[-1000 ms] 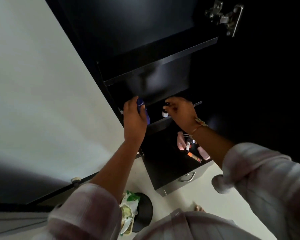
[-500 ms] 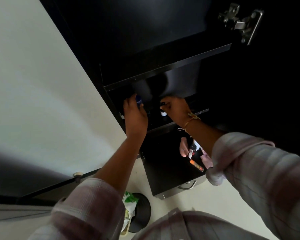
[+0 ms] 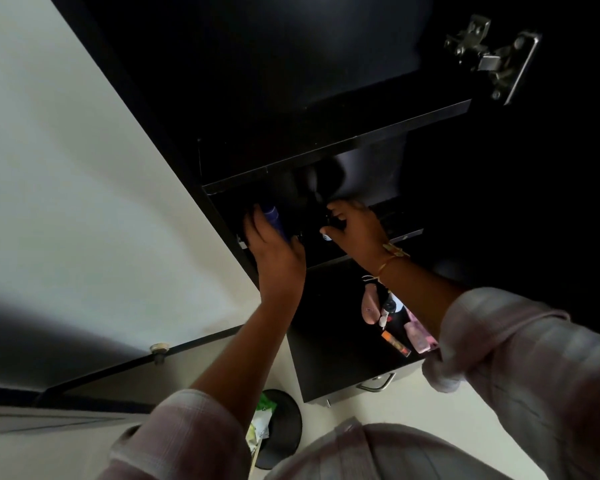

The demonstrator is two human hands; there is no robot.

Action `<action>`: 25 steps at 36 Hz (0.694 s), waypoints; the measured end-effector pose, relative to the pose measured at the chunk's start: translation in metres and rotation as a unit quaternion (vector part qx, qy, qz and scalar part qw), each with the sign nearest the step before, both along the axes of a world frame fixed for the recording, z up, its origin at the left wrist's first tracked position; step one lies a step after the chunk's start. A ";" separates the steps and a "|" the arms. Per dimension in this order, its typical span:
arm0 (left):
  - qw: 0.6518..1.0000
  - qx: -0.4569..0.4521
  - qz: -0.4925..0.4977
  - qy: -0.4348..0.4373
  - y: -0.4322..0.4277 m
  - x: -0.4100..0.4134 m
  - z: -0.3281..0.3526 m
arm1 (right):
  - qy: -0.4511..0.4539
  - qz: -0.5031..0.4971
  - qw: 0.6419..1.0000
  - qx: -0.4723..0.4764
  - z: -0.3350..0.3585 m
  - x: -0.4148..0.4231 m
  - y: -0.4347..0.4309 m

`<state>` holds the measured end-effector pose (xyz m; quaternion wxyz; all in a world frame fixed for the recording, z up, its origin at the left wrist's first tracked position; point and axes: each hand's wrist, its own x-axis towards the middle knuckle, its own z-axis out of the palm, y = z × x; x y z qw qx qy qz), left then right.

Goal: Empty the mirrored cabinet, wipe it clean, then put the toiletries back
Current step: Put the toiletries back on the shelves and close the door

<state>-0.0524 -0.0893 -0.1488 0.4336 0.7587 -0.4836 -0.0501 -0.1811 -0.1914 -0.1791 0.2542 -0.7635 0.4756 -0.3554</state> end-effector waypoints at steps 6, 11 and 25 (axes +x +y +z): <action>0.985 -0.032 -0.091 -0.141 0.031 -0.026 -0.015 | -0.101 -0.079 0.991 -0.037 -0.003 -0.020 0.033; 0.962 0.043 -0.241 -0.124 0.052 -0.053 -0.049 | -0.077 -0.187 0.979 0.040 -0.032 -0.053 0.070; 0.864 0.436 -0.243 0.063 0.056 -0.112 -0.168 | 0.284 -0.182 0.891 0.305 -0.142 -0.139 0.148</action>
